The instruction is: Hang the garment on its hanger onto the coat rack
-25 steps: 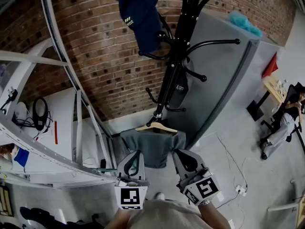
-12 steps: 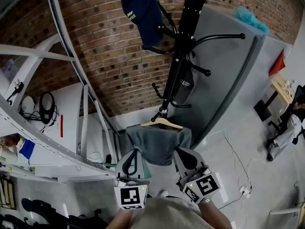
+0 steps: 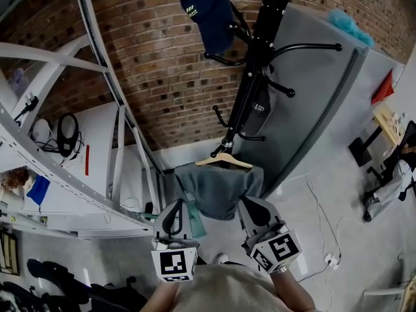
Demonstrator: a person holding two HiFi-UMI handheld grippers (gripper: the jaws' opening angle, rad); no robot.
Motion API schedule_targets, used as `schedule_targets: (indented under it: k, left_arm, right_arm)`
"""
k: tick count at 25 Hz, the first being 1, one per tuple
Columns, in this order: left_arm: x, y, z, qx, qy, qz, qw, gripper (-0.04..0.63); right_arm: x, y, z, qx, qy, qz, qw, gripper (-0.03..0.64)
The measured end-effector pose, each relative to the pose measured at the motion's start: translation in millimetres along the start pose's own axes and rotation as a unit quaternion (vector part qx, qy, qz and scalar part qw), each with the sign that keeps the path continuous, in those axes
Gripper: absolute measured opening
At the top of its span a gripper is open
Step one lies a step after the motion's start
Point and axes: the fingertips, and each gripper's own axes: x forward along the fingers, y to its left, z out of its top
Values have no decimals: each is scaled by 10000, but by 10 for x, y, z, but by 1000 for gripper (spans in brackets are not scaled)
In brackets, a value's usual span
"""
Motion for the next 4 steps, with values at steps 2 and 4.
schedule_targets:
  k: [2,4]
  left_arm:
    - [-36,43,-22,-47,25,68,10000,3]
    - [-71,75,-25,-82,31,125,9999,3]
  right_arm:
    - [15,39,-26,-1,32,43,10000,21]
    - [28,78,-49,-22,59,82,9999,21]
